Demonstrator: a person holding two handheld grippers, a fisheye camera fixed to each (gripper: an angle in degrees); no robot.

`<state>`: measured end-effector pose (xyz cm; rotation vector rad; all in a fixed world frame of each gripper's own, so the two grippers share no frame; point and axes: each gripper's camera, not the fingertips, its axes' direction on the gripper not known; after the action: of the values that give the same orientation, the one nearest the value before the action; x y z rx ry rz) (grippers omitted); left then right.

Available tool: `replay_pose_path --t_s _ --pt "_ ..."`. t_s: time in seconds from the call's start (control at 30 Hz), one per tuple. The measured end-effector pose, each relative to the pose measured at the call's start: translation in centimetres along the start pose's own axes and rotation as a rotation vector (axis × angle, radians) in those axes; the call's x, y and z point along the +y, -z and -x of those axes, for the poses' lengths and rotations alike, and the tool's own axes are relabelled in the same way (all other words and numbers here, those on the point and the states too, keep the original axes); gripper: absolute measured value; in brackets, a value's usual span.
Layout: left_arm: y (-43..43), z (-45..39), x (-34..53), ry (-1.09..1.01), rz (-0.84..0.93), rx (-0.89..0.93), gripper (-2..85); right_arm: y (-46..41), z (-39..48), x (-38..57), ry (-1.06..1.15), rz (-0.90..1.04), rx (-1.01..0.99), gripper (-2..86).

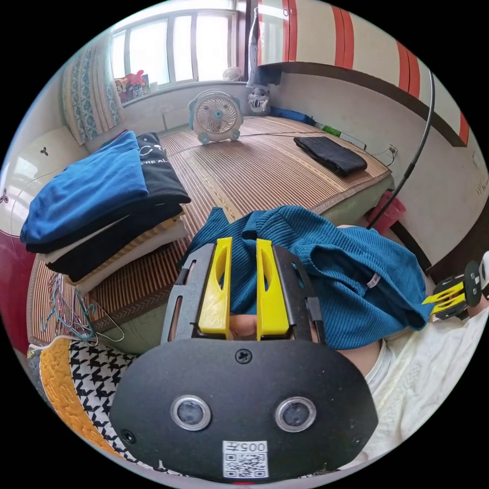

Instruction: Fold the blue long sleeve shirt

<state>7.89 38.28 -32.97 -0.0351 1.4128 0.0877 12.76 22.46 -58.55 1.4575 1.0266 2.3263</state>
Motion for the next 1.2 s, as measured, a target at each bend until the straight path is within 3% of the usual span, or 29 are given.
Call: replay_pose_path --t_s 0.1,0.27,0.43,0.93,1.03,1.2 --pt "-0.8 -0.7 -0.1 0.004 0.004 -0.005 8.3 2.4 -1.3 1.6 -0.088 -0.099 0.074 -1.0" --pt "-2.1 -2.0 -0.9 0.005 0.006 -0.018 8.3 7.0 -5.8 6.7 -0.475 -0.298 0.321 -1.3" --pt "-4.5 -4.6 -2.8 -0.036 0.01 -0.019 8.2 4.9 -7.0 10.2 -0.704 -0.293 0.399 -1.3" --pt "-15.7 -12.5 -9.3 -0.184 0.145 0.087 8.9 -4.8 -3.0 15.1 -0.716 -0.196 0.373 -1.2" --pt "-16.6 -14.7 -8.9 -0.246 0.165 0.039 9.6 -6.6 -2.0 15.9 -0.696 -0.194 0.363 -1.2" --pt "-17.2 -16.8 -6.9 -0.286 0.227 0.056 5.0 -9.3 -0.6 17.5 -0.679 -0.17 0.366 -1.2"
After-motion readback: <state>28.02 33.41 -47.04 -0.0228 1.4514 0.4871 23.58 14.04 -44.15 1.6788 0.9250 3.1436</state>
